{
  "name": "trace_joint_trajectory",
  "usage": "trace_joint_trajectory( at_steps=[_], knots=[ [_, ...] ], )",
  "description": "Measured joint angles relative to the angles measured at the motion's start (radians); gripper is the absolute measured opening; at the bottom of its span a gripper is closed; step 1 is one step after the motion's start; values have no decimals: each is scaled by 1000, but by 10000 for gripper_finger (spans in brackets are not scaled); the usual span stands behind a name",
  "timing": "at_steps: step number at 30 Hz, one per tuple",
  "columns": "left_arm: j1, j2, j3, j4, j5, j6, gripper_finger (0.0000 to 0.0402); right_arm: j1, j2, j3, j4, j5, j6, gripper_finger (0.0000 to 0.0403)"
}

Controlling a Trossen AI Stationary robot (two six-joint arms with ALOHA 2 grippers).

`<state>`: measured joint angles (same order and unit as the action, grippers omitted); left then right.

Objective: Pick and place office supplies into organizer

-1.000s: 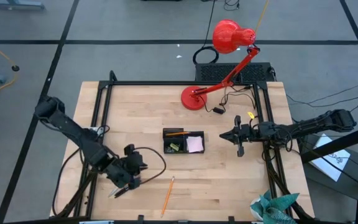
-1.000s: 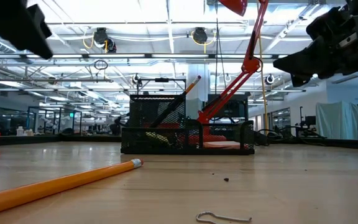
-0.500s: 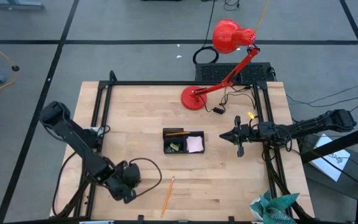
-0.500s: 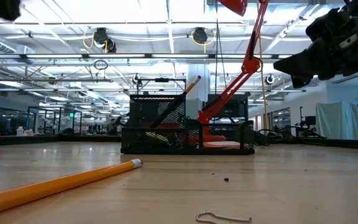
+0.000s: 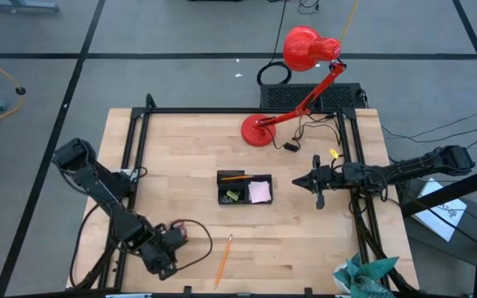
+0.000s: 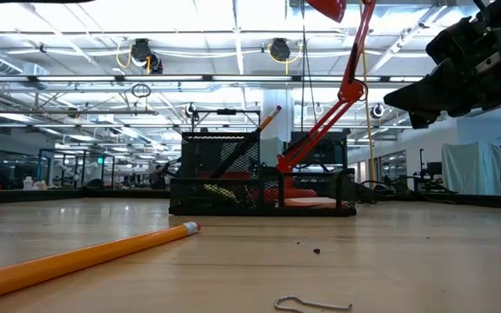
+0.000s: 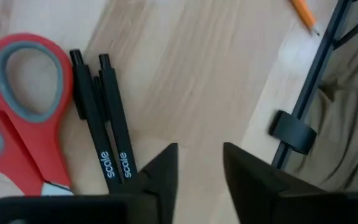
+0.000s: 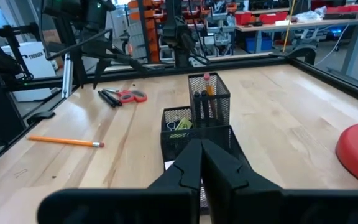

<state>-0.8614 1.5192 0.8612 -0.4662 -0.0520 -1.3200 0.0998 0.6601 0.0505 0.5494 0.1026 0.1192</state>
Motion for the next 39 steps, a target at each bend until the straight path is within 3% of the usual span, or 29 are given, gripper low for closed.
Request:
trace_joint_trajectory(
  at_steps=[4,8,17,22,28,39],
  knots=[
    [14,0,0,0,-55,63,183,0,0,0,-1,0,-1,2],
    [32,0,0,-2,-98,158,207,0,0,0,-1,1,-2,2],
    [40,0,0,-1,-108,194,191,0,0,0,-1,0,-3,2],
    [10,35,0,-1,-151,293,181,0,0,0,-1,1,-3,2],
    [2,105,0,-22,-94,290,179,0,2,0,-7,1,-1,2],
    [2,126,-1,-54,-86,290,179,0,2,0,-1,4,0,2]
  ],
)
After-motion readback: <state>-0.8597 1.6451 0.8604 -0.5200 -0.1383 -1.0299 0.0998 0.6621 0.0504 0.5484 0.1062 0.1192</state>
